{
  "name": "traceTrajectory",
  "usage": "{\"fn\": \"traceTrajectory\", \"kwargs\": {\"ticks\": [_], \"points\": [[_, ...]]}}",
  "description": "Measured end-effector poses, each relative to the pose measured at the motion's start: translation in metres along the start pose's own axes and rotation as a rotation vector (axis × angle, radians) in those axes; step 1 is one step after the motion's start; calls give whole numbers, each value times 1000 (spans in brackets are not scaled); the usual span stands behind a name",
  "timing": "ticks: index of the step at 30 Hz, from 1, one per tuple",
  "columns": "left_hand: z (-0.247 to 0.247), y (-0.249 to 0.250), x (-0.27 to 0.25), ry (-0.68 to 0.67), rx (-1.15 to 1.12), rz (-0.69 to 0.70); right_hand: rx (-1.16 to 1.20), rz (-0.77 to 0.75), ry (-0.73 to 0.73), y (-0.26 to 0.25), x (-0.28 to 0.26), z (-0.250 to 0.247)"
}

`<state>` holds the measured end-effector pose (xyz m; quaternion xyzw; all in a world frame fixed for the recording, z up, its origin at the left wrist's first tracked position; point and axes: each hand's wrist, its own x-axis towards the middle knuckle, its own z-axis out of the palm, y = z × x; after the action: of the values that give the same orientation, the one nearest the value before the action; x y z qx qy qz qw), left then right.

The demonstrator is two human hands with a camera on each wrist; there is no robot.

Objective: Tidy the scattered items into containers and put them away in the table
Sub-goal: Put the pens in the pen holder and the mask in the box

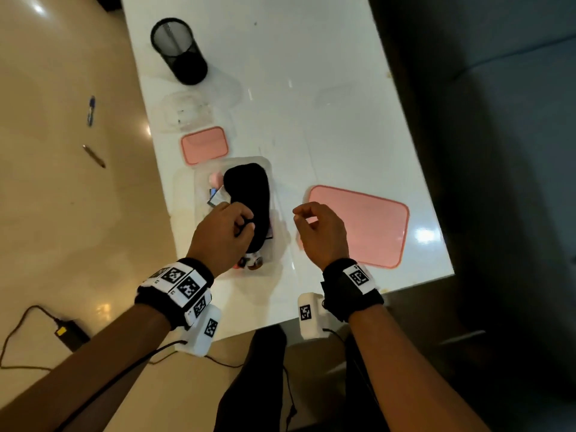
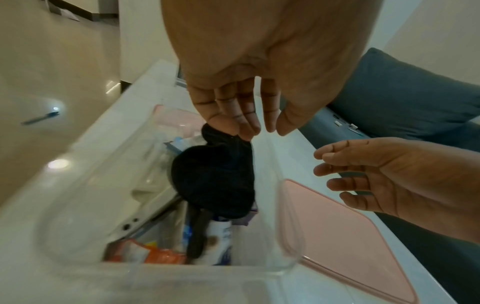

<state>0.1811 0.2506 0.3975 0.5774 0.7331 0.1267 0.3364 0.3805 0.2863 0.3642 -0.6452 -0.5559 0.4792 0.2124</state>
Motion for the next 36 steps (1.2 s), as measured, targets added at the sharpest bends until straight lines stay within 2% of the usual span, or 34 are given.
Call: {"fn": "traceTrajectory", "kwargs": {"ticks": [5,9,14,16,21,25,30,33,36], "points": [[53,89,16,-82,-38,170,-5,-34,13,39,-2,-86],[133,186,34,-180,-41,251,-51,0,75,95,-5,-191],[240,316,54,-330,-10,383,-67,146,227,178,-15,-334],[280,366,63,-348,3,450,-71,179,328,210,-20,-388],[361,462,81,-432,77,530,-73,271,517,272,-32,-494],[407,511,86,-459,168,499,-137,347,640,308,-43,-537],[445,548,81,-530,369,410,-170,568,886,337,-60,-562],[455,563,77,-537,434,427,-113,738,862,355,-64,-569],[463,572,80,-565,351,489,-34,789,793,365,-63,-577]]}}
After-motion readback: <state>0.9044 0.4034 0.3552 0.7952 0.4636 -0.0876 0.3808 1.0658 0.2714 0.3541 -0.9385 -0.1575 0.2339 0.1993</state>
